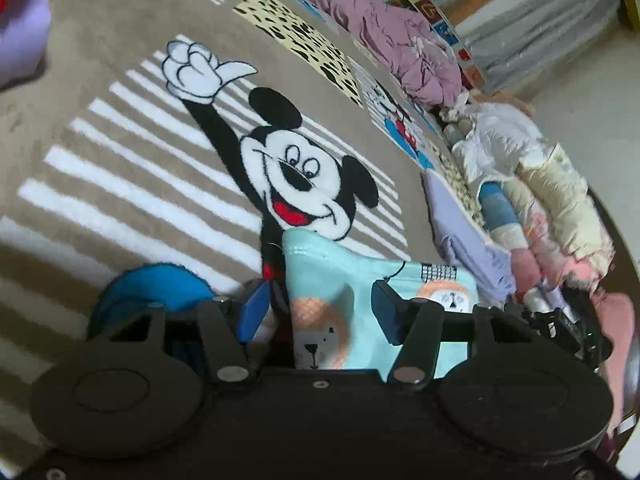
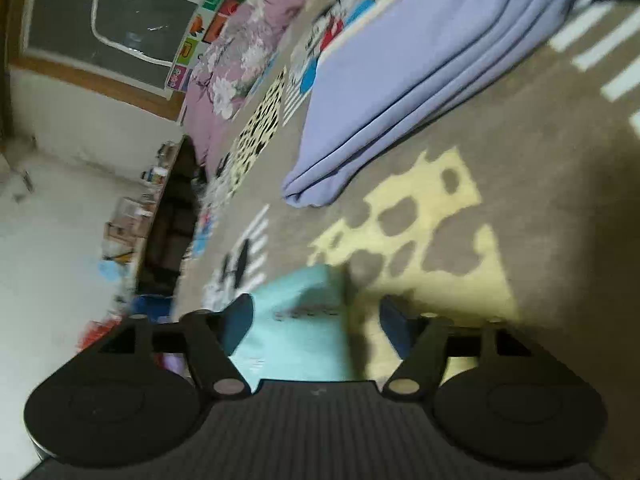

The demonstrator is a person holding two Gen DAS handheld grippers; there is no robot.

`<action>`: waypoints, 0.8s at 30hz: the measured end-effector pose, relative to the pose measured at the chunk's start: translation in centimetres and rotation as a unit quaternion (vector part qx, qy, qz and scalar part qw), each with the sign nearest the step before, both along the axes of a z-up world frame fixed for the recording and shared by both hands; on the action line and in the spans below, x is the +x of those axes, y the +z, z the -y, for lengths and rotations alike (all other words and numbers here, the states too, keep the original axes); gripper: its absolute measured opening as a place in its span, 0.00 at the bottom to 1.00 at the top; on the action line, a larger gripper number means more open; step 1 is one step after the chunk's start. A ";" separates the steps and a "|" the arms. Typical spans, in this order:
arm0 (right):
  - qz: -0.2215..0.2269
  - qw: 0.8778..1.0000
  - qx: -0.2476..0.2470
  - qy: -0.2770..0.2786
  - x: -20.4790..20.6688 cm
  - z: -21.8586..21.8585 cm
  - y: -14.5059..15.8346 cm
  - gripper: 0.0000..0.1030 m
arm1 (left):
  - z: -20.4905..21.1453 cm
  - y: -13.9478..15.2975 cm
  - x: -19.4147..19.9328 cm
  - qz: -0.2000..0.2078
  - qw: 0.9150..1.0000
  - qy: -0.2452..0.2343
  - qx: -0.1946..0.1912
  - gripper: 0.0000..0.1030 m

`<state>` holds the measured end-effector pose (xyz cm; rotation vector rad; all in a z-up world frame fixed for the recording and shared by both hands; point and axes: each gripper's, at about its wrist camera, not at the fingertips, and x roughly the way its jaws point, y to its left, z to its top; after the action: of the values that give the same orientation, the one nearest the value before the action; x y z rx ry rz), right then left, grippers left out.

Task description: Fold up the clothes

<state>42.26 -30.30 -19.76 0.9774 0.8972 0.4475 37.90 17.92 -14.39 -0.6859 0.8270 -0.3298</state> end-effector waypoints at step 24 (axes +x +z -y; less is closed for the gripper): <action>0.103 0.990 -0.092 -0.020 -1.3 -0.9 2.0 0.08 | 1.1 0.1 0.7 0.024 0.998 0.032 0.055 0.12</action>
<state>40.97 -29.37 -17.75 0.7648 0.7180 0.4160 38.63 16.87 -14.26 -0.5992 0.7697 -0.2397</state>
